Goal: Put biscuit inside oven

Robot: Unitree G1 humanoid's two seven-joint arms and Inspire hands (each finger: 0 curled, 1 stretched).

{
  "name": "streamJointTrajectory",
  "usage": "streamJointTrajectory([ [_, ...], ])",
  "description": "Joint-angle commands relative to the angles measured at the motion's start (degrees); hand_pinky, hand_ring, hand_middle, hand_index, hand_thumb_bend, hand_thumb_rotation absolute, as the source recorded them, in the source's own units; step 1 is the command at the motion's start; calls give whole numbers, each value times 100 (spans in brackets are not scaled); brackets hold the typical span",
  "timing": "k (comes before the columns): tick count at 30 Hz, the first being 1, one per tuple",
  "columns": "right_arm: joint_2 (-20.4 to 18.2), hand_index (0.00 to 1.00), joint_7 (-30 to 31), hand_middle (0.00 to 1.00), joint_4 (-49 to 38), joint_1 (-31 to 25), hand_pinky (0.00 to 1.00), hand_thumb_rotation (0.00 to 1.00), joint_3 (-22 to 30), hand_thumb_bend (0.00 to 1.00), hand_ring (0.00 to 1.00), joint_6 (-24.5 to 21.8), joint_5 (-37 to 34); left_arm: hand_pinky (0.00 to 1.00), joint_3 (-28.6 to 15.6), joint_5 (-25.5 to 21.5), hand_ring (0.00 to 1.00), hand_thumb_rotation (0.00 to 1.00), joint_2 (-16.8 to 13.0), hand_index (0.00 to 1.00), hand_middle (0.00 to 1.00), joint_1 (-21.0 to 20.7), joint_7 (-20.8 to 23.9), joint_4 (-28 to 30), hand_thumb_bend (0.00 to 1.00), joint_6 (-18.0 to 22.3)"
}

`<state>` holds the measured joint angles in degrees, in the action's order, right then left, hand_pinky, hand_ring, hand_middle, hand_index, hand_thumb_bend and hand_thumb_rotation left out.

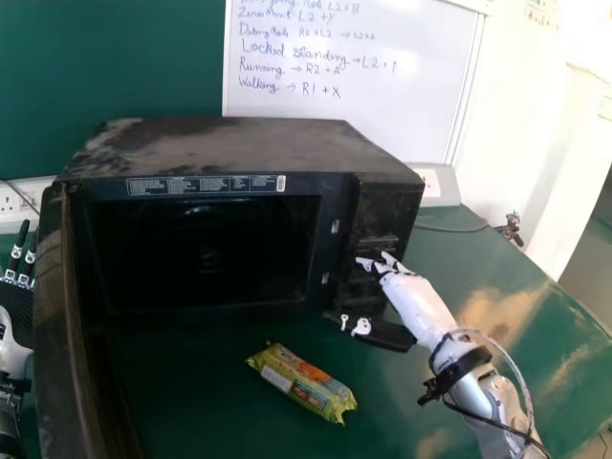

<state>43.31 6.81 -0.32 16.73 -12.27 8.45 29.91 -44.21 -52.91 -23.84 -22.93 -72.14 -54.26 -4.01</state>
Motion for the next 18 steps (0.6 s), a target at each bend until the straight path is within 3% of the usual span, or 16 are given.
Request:
streamJointTrajectory([
  [1,-16,98,801,89,83,-423,90,73,-303,100,89,-338,86,0,-28,24,17,83,322,100,76,200,-6,-232,8,-54],
  [8,-53,100,1437,91,-521,-573,92,69,-185,100,91,-809,132,0,-19,43,12,95,337,100,76,207,-34,-212,8,-24],
  [16,-59,100,1998,91,-1099,-673,93,65,-176,100,90,-1215,387,0,-42,6,16,94,364,100,74,226,35,-138,3,-116],
  [18,-39,99,2080,90,-1189,-686,92,65,-194,100,89,-1240,509,0,-45,8,13,96,358,100,76,213,-41,-166,3,-88],
])
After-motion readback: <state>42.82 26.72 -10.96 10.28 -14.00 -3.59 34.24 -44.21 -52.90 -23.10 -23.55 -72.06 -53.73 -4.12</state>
